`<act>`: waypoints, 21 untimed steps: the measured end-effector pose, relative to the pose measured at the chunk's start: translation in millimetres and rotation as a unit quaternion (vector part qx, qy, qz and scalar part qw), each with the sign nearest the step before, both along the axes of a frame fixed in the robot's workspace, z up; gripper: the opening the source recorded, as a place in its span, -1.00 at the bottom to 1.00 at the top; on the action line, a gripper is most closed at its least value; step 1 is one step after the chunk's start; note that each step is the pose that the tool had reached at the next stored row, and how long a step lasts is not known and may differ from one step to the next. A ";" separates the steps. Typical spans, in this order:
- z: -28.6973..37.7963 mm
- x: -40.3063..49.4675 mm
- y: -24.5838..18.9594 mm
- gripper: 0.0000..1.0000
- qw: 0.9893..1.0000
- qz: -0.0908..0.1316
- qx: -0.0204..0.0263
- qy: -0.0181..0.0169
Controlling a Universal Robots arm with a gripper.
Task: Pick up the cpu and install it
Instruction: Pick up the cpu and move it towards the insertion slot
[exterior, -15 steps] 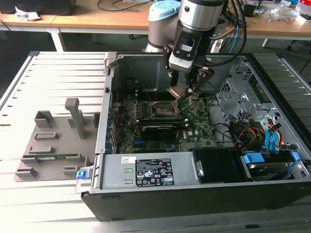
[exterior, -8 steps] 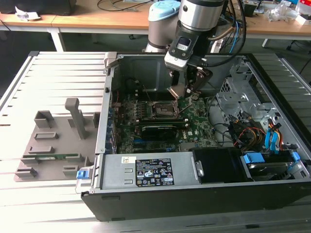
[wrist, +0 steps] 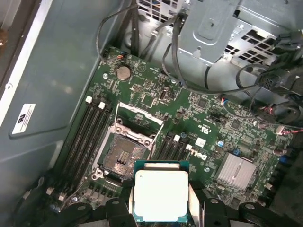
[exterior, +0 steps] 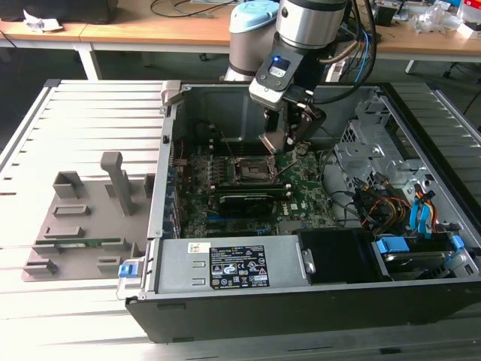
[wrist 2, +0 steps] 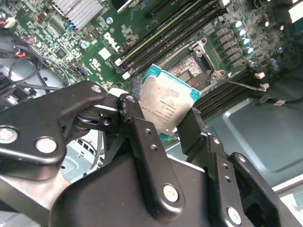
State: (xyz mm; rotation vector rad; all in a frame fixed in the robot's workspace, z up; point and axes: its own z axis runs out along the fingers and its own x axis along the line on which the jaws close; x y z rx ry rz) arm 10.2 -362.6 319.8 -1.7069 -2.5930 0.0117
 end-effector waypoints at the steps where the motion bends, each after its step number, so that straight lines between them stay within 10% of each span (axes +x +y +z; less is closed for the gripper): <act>1: -0.1 0.0 0.0 0.10 1.000 -0.008 0.000 0.000; 13: -1.0 0.0 0.0 0.10 0.998 -0.061 0.000 0.000; 19: -1.6 0.0 0.0 0.10 0.992 -0.122 0.000 0.000; 21: -1.6 0.0 0.0 0.10 0.992 -0.123 0.000 0.000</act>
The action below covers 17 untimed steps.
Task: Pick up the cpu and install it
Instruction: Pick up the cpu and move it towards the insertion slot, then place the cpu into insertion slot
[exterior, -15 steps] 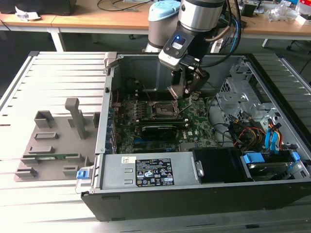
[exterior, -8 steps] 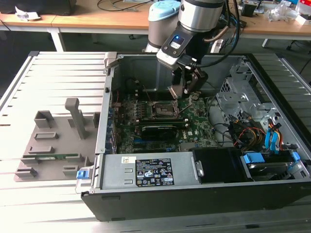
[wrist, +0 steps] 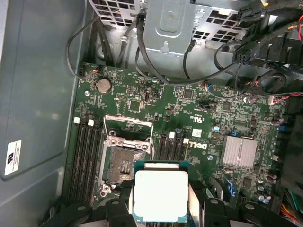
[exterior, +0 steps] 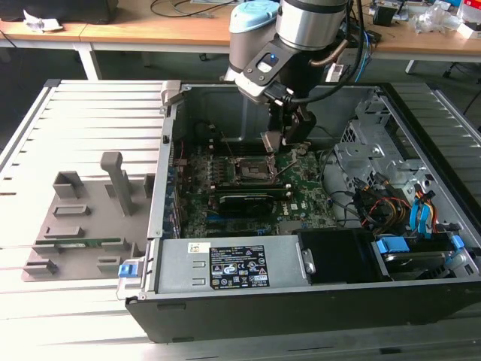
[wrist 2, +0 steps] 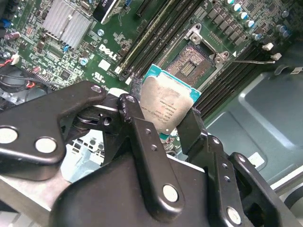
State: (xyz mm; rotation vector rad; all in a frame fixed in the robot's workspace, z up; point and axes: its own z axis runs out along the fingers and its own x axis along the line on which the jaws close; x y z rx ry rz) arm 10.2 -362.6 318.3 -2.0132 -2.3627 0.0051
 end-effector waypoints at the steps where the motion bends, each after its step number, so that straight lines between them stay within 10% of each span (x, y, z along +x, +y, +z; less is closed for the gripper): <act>1: 0.0 0.0 0.0 0.10 1.000 0.000 0.000 0.000; 11: -1.0 -0.1 0.0 0.10 1.000 0.000 0.000 0.000; 17: -14.1 -2.0 0.4 0.10 1.000 -0.002 0.000 0.000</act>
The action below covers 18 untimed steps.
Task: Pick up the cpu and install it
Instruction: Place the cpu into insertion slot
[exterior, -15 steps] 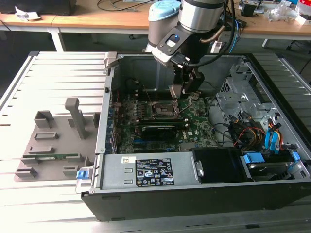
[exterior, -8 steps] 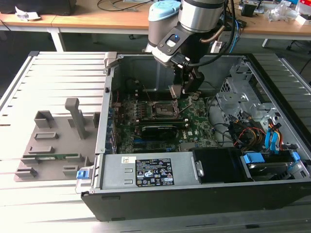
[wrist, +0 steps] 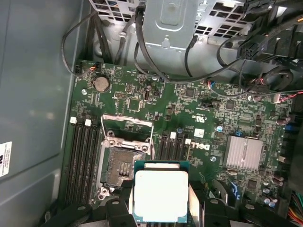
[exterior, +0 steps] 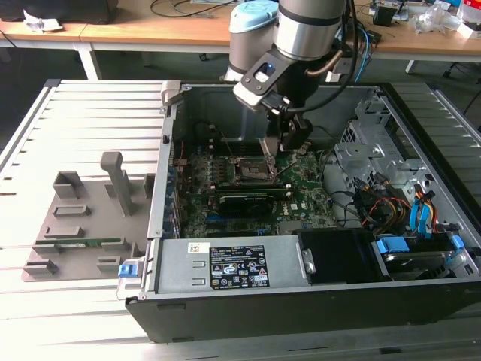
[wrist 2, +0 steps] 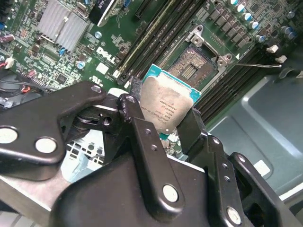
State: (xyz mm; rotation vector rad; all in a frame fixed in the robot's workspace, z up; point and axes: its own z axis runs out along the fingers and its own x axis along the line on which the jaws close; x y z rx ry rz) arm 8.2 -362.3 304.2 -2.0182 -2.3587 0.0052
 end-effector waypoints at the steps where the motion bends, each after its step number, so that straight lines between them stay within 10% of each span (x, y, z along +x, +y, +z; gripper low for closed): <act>1: -2.5 -1.0 0.7 0.10 1.000 -0.002 0.000 0.000; 18: -22.9 -8.1 10.8 0.10 0.999 -0.044 -0.009 0.000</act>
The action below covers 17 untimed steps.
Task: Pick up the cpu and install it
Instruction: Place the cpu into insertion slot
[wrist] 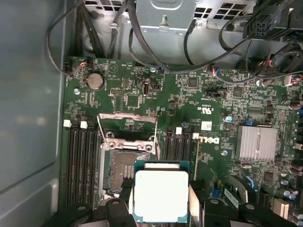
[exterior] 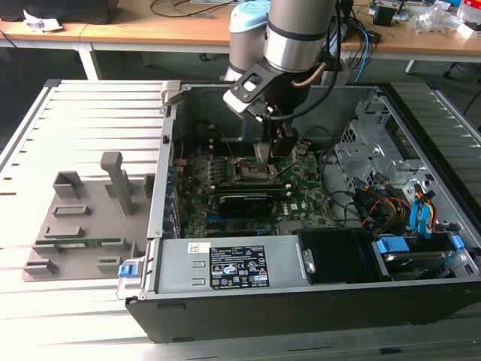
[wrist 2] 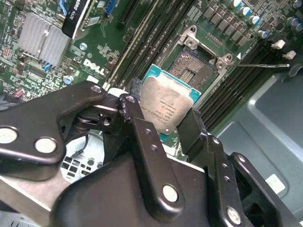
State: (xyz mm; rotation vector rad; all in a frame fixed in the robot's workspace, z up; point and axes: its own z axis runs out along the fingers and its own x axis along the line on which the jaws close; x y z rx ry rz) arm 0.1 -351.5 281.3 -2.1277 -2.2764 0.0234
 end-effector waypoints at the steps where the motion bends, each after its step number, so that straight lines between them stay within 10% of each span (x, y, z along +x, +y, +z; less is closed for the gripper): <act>1: -1.9 -0.5 1.5 0.10 1.000 -0.002 -0.001 0.000; 11: -30.5 -8.9 21.1 0.10 1.000 -0.017 -0.001 0.000; 17: -48.1 -13.6 25.0 0.10 1.000 -0.017 -0.001 0.000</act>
